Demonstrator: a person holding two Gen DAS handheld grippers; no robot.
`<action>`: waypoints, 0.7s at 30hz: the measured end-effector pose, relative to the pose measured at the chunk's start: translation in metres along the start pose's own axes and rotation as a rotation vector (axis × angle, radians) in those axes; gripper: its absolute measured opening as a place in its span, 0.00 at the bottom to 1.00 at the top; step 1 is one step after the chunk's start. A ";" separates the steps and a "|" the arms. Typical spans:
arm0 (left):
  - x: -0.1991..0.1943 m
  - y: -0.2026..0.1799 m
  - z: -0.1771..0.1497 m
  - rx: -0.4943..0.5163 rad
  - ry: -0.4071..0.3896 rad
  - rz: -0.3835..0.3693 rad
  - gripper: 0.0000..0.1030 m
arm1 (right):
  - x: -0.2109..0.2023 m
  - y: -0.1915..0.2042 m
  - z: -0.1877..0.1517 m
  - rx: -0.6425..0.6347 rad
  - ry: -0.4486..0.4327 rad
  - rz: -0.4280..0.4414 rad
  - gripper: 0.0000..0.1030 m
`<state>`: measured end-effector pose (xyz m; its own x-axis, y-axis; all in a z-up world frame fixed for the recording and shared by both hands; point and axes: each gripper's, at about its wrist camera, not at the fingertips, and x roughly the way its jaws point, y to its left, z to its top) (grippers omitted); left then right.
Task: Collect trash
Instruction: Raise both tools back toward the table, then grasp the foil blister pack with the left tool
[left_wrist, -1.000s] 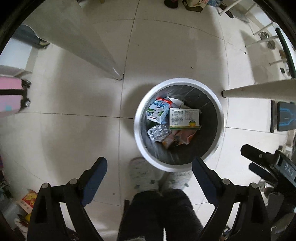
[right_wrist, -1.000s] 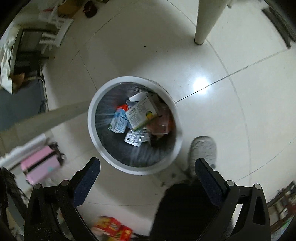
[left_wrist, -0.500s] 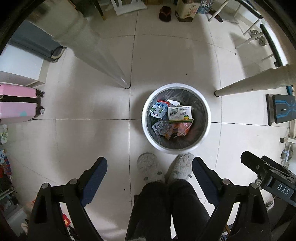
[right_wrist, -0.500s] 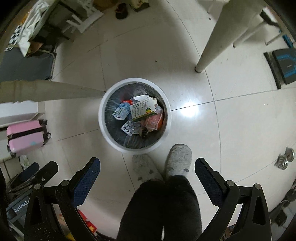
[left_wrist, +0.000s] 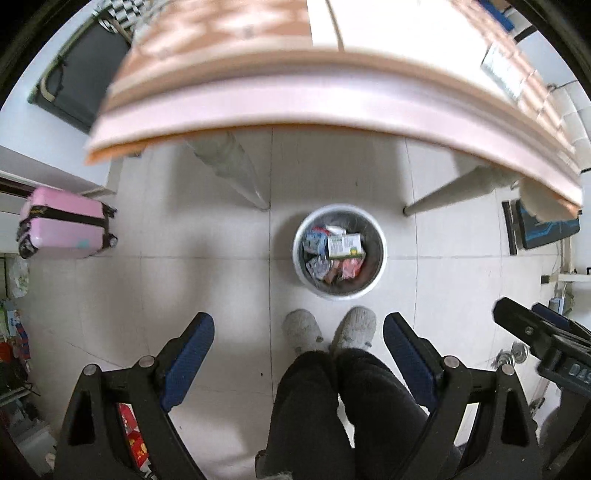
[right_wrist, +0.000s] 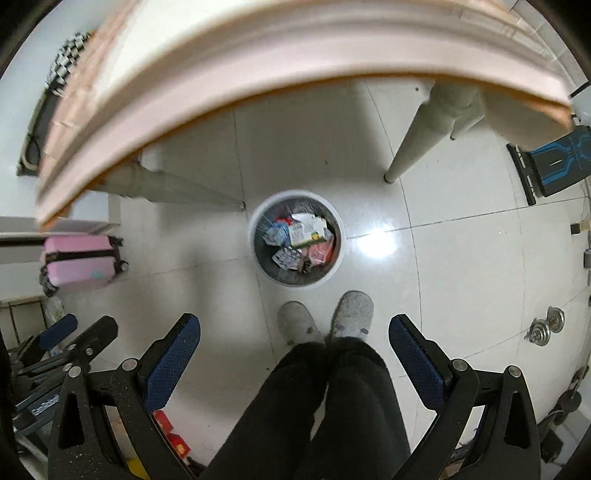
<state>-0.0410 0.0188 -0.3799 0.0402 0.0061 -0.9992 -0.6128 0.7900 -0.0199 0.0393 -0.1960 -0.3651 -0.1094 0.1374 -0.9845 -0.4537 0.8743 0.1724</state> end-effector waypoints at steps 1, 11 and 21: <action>-0.009 -0.001 0.005 -0.003 -0.014 0.004 0.91 | -0.013 0.002 0.002 0.006 -0.010 0.007 1.00; -0.030 -0.031 0.101 -0.006 -0.143 0.096 0.91 | -0.104 -0.028 0.123 0.177 -0.176 0.000 1.00; -0.003 -0.054 0.195 -0.074 -0.066 0.176 0.91 | -0.045 -0.031 0.276 0.209 -0.077 -0.072 0.90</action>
<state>0.1461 0.0959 -0.3687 -0.0224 0.1818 -0.9831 -0.6710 0.7262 0.1496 0.3027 -0.1010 -0.3354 -0.0124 0.0994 -0.9950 -0.2641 0.9594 0.0992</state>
